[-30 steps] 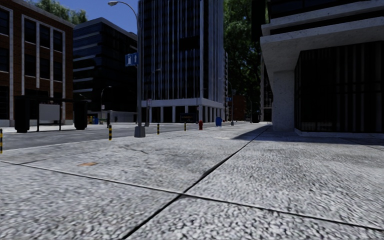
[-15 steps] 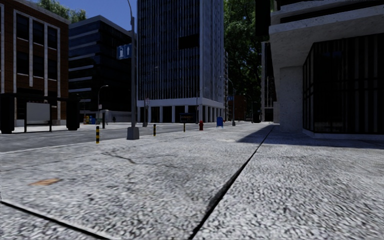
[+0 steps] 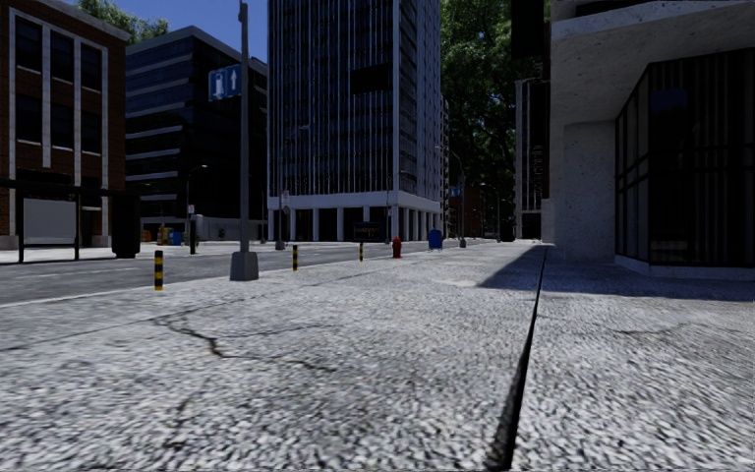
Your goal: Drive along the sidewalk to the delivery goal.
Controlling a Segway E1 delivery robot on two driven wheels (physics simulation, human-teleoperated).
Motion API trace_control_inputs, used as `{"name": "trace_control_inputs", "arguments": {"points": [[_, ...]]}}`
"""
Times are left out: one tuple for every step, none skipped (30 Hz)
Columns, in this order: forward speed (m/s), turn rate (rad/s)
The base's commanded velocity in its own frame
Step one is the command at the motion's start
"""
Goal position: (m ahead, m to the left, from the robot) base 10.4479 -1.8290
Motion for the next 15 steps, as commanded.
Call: {"name": "trace_control_inputs", "arguments": {"points": [[1.97, -0.23], [1.97, -0.24], [1.97, -0.24], [1.97, -0.24], [1.97, -0.24], [1.97, -0.24], [1.97, -0.24], [1.97, -0.24], [1.97, -0.24], [1.97, -0.24], [1.97, -0.24], [1.97, -0.24], [1.97, -0.24], [1.97, -0.24], [1.97, -0.24]]}}
